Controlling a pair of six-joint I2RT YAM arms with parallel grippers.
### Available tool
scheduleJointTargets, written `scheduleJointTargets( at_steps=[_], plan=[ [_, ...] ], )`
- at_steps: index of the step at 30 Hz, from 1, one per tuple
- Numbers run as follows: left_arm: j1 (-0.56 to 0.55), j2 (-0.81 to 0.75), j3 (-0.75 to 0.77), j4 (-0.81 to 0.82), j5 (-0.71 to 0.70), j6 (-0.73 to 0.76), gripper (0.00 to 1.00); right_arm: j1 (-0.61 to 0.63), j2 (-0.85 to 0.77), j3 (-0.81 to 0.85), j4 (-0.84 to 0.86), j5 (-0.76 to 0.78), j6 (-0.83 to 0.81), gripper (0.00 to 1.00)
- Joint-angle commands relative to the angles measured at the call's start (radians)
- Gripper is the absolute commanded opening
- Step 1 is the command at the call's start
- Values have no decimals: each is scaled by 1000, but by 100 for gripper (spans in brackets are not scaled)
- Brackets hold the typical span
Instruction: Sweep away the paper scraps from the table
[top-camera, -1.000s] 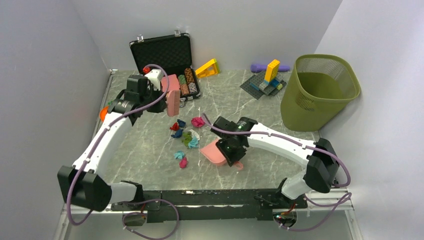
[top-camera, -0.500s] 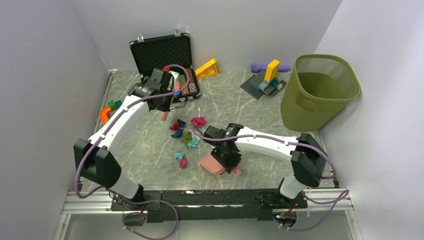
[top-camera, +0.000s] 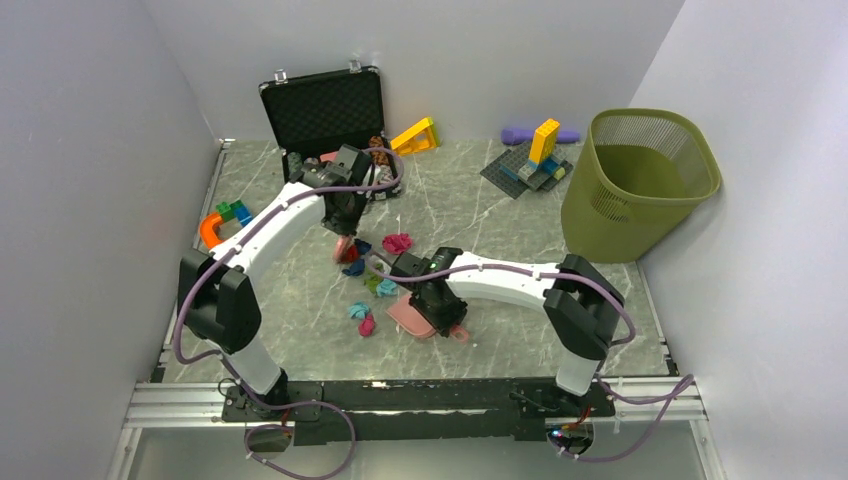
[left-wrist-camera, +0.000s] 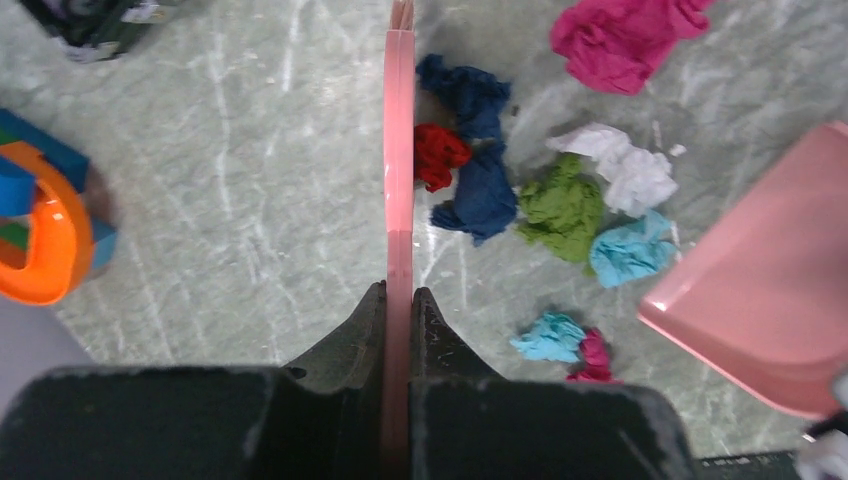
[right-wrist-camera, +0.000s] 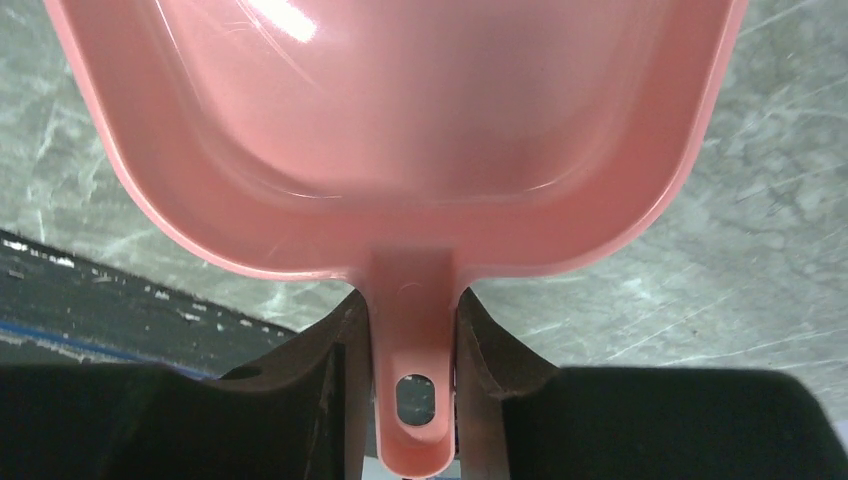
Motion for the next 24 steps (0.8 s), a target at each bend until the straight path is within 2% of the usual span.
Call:
scheduleJointTargets(
  at_steps=[1, 15, 18, 24],
  plan=[
    [-1, 23, 15, -12, 188, -17, 0, 3, 48, 69, 25, 89, -14, 0],
    [-52, -17, -5, 20, 588, -108, 0, 3, 146, 135, 101, 180, 6, 0],
    [-57, -43, 14, 6, 591, -114, 0, 3, 132, 113, 136, 198, 17, 0],
    [-52, -86, 56, -45, 485, -116, 0, 9, 52, 10, 226, 249, 44, 0]
  ],
)
